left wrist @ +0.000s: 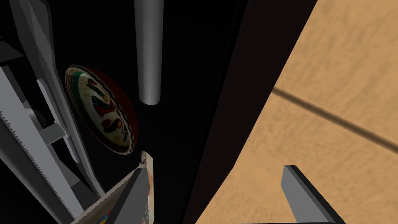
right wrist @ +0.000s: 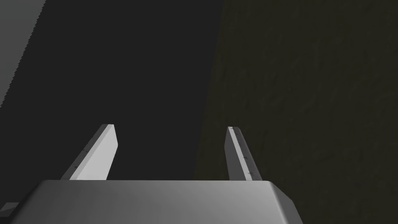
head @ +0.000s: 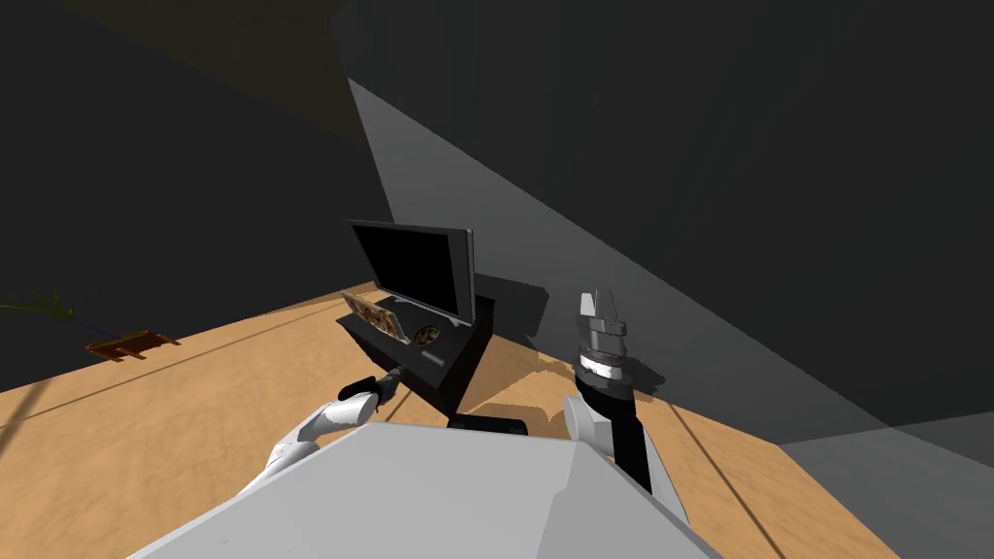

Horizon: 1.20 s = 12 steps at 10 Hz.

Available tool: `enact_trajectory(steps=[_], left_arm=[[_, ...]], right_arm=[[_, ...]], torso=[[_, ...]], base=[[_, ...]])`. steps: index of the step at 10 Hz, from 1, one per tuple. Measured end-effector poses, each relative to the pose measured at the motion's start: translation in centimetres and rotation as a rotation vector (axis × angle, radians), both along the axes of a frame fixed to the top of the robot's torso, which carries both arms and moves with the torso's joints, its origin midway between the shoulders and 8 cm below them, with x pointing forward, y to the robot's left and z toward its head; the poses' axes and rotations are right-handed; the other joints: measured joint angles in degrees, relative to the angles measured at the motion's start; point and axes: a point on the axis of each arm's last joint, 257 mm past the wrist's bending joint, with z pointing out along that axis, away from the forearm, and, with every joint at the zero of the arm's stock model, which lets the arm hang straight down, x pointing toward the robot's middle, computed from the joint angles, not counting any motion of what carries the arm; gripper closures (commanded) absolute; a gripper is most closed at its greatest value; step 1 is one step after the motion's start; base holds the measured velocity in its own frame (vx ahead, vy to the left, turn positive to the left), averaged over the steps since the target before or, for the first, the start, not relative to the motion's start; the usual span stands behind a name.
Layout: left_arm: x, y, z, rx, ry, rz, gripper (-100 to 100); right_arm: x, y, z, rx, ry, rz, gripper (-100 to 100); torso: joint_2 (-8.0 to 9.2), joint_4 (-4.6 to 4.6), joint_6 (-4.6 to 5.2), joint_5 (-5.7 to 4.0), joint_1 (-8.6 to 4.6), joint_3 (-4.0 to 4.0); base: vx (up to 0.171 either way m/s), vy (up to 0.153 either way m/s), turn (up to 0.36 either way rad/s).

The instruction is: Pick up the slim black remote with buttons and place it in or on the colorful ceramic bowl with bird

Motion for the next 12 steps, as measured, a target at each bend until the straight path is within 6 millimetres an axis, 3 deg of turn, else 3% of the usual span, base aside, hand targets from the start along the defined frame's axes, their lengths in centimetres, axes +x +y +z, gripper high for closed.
enact_trajectory(steps=[12], left_arm=[[-5.7,1.2,-6.4,0.053,0.403,-0.092,-100]], right_arm=[[0.0,0.0,0.0,0.000,0.000,0.000,0]], torso=[[-0.27,-0.07,-0.03,0.03,0.20,-0.17]], base=[[0.126,-0.032,-0.048]])
